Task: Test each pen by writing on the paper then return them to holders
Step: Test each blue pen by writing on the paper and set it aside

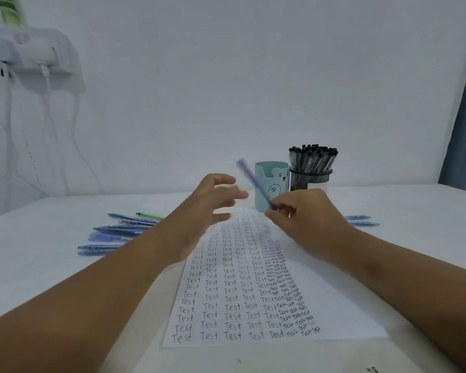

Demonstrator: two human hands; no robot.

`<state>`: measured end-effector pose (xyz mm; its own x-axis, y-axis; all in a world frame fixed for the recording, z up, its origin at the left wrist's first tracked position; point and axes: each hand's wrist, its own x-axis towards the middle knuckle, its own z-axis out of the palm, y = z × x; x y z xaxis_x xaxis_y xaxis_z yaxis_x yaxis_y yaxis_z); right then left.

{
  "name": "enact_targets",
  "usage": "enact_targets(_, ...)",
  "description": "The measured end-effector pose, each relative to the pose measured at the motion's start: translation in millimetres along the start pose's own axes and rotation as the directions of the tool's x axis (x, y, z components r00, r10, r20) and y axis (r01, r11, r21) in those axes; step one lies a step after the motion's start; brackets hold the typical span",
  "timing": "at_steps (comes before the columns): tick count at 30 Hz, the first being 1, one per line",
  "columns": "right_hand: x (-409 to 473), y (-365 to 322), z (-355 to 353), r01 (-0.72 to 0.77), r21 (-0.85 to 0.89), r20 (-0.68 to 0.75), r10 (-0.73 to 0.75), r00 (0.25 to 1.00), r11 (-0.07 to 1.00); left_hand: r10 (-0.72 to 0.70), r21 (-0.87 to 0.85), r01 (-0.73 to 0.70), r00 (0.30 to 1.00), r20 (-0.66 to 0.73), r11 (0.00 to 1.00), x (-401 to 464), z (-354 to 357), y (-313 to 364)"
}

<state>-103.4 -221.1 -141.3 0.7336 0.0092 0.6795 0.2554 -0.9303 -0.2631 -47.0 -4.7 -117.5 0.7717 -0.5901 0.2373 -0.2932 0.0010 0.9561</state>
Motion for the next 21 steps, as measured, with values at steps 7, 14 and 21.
enact_targets(7,-3,9,-6,-0.424,0.563,0.235,0.354,0.905,0.710,-0.065,0.743,0.008,0.997,0.048,0.670,-1,-20,-14)
enact_targets(14,1,3,-6,-0.463,0.449,0.380,0.306,0.873,0.764,-0.115,0.802,0.006,0.990,0.078,0.597,3,-29,-15)
enact_targets(21,3,-1,-4,-0.476,0.299,0.393,0.348,0.851,0.827,-0.118,0.752,0.001,0.988,0.103,0.659,5,-31,-18)
